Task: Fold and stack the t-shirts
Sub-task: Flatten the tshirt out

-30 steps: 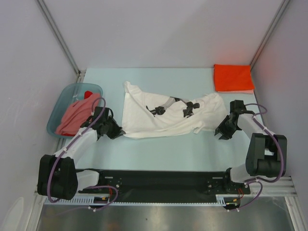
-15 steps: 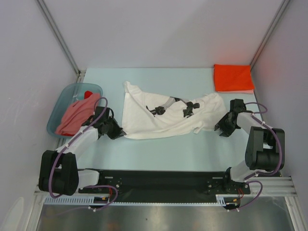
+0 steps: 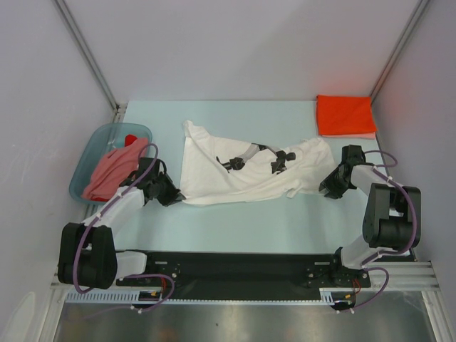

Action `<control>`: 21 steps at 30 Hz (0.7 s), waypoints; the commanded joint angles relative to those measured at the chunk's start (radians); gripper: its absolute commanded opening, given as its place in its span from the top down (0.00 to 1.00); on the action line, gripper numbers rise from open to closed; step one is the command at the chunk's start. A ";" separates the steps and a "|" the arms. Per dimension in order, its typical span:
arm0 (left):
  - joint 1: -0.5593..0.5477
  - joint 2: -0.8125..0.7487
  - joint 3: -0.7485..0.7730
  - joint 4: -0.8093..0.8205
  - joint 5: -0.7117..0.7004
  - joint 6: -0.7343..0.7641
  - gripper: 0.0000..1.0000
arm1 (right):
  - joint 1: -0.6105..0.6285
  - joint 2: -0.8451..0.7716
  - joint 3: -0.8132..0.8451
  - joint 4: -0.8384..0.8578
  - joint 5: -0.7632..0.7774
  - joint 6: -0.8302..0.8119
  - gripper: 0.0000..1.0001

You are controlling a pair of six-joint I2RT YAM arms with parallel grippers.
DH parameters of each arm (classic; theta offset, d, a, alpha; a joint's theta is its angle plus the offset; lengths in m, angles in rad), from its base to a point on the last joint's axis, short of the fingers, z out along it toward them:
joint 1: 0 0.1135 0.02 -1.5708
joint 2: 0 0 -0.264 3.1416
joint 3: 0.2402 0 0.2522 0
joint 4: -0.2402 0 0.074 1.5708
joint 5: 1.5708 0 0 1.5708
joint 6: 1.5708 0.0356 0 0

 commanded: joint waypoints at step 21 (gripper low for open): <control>0.018 -0.034 0.018 0.018 0.031 -0.002 1.00 | -0.005 -0.012 0.007 -0.021 -0.054 0.021 1.00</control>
